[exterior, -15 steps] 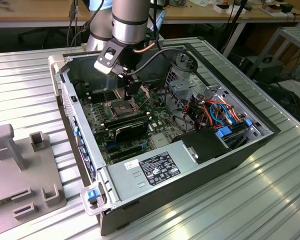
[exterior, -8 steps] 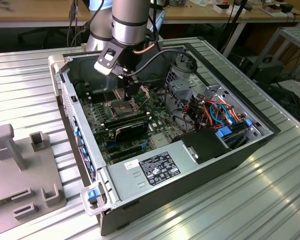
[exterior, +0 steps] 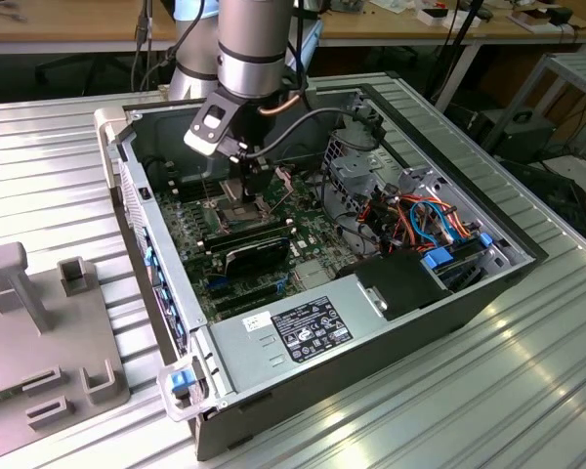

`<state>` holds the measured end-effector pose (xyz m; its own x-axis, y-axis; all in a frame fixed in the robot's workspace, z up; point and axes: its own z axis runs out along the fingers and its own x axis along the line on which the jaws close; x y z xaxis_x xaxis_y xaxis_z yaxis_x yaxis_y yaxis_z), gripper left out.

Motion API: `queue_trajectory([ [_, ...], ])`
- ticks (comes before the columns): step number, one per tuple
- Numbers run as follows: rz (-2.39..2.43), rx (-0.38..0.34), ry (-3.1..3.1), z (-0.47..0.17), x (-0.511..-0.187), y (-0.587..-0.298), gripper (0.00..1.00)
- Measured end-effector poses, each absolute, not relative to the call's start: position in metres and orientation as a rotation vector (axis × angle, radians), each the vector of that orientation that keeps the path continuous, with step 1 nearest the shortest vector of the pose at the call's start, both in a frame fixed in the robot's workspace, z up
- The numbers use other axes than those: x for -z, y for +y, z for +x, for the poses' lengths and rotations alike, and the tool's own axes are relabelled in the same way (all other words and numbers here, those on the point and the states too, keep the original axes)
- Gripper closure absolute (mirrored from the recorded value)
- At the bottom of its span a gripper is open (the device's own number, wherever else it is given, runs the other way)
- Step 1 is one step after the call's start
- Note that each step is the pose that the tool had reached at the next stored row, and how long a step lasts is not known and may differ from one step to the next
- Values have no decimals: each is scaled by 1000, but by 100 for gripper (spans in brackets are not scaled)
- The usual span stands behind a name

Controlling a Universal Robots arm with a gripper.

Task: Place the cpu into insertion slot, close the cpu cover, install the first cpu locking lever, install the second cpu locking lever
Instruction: 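Place the cpu into insertion slot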

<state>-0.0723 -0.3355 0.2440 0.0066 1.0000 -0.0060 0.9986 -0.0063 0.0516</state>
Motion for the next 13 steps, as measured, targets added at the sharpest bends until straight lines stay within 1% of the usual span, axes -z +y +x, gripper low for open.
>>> queue_trajectory([
  [13, 2199, -50, 2185, -72, -242, -335, 45],
])
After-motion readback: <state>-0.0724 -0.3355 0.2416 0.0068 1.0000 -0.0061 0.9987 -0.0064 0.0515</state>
